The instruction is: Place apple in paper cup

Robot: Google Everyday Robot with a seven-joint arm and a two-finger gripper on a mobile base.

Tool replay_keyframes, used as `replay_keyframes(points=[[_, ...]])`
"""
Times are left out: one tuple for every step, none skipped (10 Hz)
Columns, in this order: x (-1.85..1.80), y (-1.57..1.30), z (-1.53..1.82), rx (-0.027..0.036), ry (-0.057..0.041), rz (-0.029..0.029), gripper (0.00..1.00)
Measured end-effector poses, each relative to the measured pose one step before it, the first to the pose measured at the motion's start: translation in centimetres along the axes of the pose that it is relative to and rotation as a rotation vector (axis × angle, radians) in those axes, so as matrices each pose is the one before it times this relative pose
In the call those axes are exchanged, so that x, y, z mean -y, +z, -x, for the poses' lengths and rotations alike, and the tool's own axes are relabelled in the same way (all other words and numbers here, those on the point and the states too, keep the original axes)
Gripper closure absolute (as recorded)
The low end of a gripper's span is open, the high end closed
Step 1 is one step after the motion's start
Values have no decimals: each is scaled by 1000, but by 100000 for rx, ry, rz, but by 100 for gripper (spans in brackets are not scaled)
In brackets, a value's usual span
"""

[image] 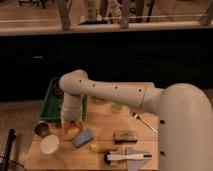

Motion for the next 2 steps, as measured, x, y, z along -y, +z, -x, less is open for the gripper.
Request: replay_keyframes(points=[[-38,70,20,430,-377,-12,100],[57,-91,-99,320,-510,705,100]])
